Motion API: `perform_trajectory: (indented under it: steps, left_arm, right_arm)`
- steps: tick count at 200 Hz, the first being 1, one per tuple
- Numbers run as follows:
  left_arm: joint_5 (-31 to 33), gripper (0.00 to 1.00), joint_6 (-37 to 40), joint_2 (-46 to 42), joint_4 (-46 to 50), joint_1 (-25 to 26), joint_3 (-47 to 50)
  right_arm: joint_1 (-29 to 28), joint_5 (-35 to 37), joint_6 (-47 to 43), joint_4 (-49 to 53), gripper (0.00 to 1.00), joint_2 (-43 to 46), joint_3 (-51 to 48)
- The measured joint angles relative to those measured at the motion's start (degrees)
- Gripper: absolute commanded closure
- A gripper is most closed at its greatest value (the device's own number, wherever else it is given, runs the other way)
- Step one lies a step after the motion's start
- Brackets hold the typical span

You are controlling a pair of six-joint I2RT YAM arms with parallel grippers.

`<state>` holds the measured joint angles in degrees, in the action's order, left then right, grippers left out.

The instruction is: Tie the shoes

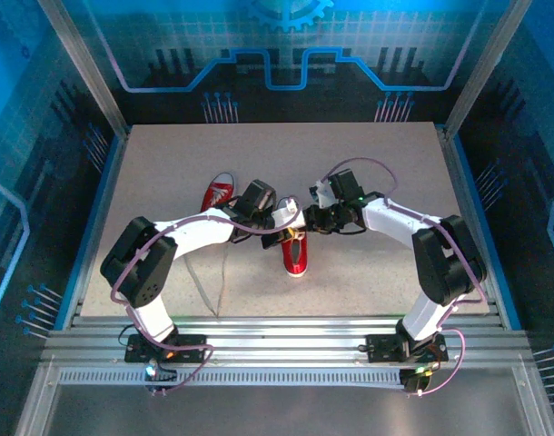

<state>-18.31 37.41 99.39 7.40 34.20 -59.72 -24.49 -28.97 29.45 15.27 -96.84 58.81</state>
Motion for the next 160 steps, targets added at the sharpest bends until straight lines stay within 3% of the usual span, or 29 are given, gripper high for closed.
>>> perform_trajectory:
  steps: [67,128,160]
  left_arm:
    - [0.0,1.00,-0.1,0.0,0.0,0.0,0.0]
    - [-0.2,1.00,-1.3,0.4,0.3,0.0,0.0]
    - [-0.7,1.00,-1.6,0.8,1.3,0.0,-0.1]
  right_arm:
    - [0.0,-0.8,3.4,-3.1,0.69,0.5,-3.0]
    - [0.0,-2.0,5.6,-5.6,0.64,1.3,-4.5]
    - [0.0,-2.0,7.6,-7.0,0.56,3.3,-6.6]
